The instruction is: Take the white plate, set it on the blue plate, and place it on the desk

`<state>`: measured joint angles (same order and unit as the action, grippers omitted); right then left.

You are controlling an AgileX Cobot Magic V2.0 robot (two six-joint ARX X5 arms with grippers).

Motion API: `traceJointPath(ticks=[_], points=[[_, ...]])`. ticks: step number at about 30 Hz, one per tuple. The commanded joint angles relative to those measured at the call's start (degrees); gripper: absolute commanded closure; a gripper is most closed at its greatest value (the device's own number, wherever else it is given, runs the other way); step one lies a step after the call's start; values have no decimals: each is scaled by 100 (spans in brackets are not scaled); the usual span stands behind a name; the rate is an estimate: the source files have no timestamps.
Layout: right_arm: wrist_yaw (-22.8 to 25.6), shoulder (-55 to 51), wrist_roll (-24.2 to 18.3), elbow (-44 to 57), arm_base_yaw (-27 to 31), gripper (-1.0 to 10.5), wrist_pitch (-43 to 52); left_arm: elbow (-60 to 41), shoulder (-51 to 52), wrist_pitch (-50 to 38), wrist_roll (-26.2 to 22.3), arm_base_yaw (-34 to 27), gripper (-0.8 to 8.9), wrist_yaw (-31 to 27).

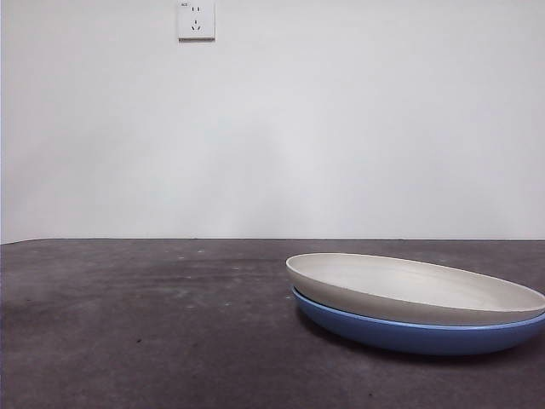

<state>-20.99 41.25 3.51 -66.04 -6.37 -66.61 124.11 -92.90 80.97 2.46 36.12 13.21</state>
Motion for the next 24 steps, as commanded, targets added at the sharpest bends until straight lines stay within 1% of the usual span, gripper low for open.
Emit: traceJointPath(ticks=[1,3,5,7,12,16,18,24], points=[[-151,181,105,-48,-26,293,48,-133,610,212,-138,22,241,-37],[-348,299,146,-33,-26,293,46,-540,1272,212,-308,22,242,-37],[-409,404,146,13,-26,293,50,-1152,1971,188,-498,24,242,-35],[-409,470,160,168,-26,293,50,-1937,2686,-4,-426,24,241,-37],[-400,474,273,750,-24,293,166,-3136,3768,-424,-439,22,241,-81],[-236,518,625,1316,-24,293,540,-3700,4411,-654,-387,22,241,-81],[-92,597,754,1543,-24,293,728,-3919,4677,-758,-232,22,242,-81],[42,1008,828,1875,-24,293,1335,-4328,5123,-898,-61,22,247,-470]])
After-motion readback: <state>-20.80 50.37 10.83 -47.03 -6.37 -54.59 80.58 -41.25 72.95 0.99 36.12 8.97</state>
